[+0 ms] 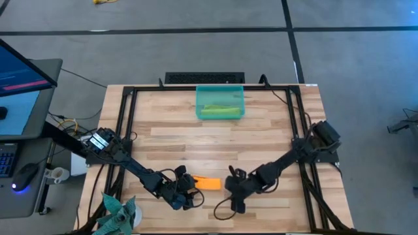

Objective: Roll microfiber towels into tight, uniform cylinder then place into a basket
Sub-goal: Roll the yellow microfiber towel

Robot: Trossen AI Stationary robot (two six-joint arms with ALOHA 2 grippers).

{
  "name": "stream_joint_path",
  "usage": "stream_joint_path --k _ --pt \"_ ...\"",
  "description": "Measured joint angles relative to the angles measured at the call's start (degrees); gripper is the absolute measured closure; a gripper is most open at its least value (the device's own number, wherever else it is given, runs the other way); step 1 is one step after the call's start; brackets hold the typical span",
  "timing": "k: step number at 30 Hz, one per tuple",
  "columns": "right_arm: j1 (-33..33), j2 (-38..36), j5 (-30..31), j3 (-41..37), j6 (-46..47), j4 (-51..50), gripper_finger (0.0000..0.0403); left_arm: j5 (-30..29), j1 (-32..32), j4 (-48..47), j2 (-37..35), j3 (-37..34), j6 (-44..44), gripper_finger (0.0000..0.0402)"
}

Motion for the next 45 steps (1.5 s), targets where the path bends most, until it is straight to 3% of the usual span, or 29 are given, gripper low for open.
stream_joint_path --k 6,13,20,27,31,34,38,41,45 --pt "-0.4 2.1 -0.8 0.9 4.4 2.5 0.0166 0.0 0.0 0.0 0.0 0.0 0.0 0.0184" --pt "-2.7 2.1 -10.9 3.1 7.0 2.0 0.0155 0.1 0.0 0.0 0.0 0.0 0.0 0.0184" --pt "-3.8 0.5 -11.6 5.8 4.5 -2.5 0.0155 0.4 0.0 0.0 0.0 0.0 0.0 0.0184" --pt "-3.0 -8.1 0.9 5.9 3.0 -19.6 0.0155 0.6 0.0 0.0 0.0 0.0 0.0 0.0184" --pt "-2.1 -13.9 7.5 4.4 3.3 -22.9 0.0155 0.7 0.0 -0.1 0.0 0.0 0.0 0.0184" --pt "-1.7 -17.1 8.5 0.9 3.7 -21.0 0.0155 0.8 0.0 -0.1 0.0 0.0 0.0 0.0184" --pt "-1.4 -18.3 8.9 -6.6 7.6 -9.1 0.0155 0.8 0.0 -0.1 0.0 0.0 0.0 0.0184" --pt "-1.5 -16.4 8.8 -11.0 11.9 2.8 0.0155 0.8 0.0 -0.1 0.0 0.0 0.0 0.0184" --pt "-1.8 -12.8 7.8 -12.2 13.9 11.1 0.0155 0.8 0.0 0.0 0.0 0.0 0.0 0.0184"
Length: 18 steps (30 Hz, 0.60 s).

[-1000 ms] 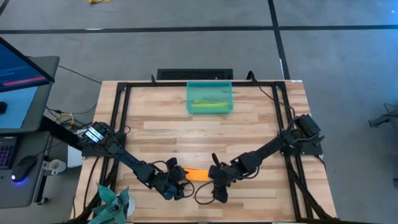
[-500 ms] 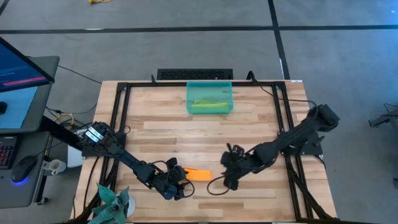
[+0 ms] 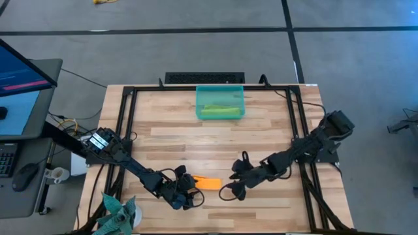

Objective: Roll microfiber towels into tight, uniform cylinder then place into a basket
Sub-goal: Roll the yellow microfiber towel

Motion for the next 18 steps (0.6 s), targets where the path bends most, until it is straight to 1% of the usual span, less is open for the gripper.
stream_joint_path --k 3,7,9,13,18 --pt "-0.8 2.4 -2.0 0.0 -3.5 4.5 0.0155 0.0 0.0 0.0 0.0 0.0 0.0 0.0184" --pt "-1.4 6.9 -1.9 -0.1 -10.0 12.2 0.0155 0.0 0.0 0.1 0.0 0.0 0.0 0.0184" --pt "-2.0 9.1 -2.0 0.0 -11.4 16.5 0.0155 0.0 0.0 0.1 0.0 0.0 0.0 0.0184" --pt "-3.5 11.6 -2.0 0.7 -10.0 17.5 0.0155 0.0 0.0 0.1 0.0 0.0 0.0 0.0184" --pt "-4.8 12.1 -1.9 1.5 -7.0 17.2 0.0155 0.1 0.0 0.1 0.0 0.0 0.0 0.0184"
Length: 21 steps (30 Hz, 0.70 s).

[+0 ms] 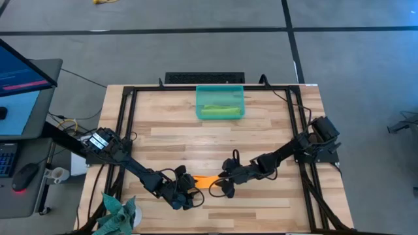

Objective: Roll microfiber towels into tight, uniform cylinder then place into a basket
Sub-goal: Roll the yellow microfiber towel

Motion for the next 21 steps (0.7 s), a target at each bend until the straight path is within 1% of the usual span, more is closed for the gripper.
stream_joint_path --k 2,6,9,12,16,21 --pt "-0.3 0.0 0.0 0.0 2.0 -0.7 0.0155 0.0 0.0 0.0 0.0 0.0 0.0 0.0184" --pt "-0.2 0.0 0.2 0.1 5.5 -5.8 0.0155 0.1 0.0 0.1 0.0 0.0 0.0 0.0184" --pt "-0.2 0.2 0.3 0.1 7.5 -6.5 0.0155 0.0 0.0 0.1 0.0 0.0 0.0 0.0184" --pt "-0.2 1.7 0.5 0.1 8.5 -5.2 0.0155 -0.2 0.0 0.3 0.0 0.0 0.0 0.0184" --pt "-0.8 4.0 -1.4 0.2 11.0 -1.5 0.0155 -1.1 -0.1 1.0 0.0 0.0 0.0 0.0184" --pt "-1.0 4.4 -2.4 0.3 13.8 -1.3 0.0155 -1.7 0.2 1.4 0.1 0.0 0.0 0.0184"
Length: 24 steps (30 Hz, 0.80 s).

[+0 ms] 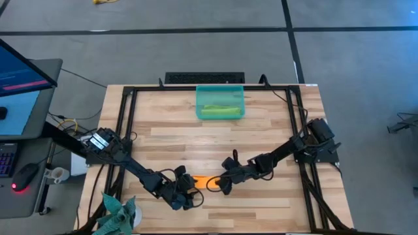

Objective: Roll microfiber towels into tight, uniform cylinder then place into a basket
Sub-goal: Roll the yellow microfiber towel

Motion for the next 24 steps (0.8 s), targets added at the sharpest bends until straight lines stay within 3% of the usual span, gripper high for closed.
stream_joint_path --k 6,19,24 --pt "0.0 0.1 0.0 0.0 2.6 -1.4 0.0175 -0.1 0.7 0.1 0.0 0.0 -1.2 0.0184" --pt "-0.9 1.1 -0.7 -0.1 -0.3 -2.3 0.0365 0.7 3.0 0.9 -0.1 0.0 -2.6 0.0184" --pt "-0.4 1.0 -0.2 0.0 -0.8 -3.5 0.0392 1.0 2.4 -0.2 -2.2 0.5 -1.3 0.0184"
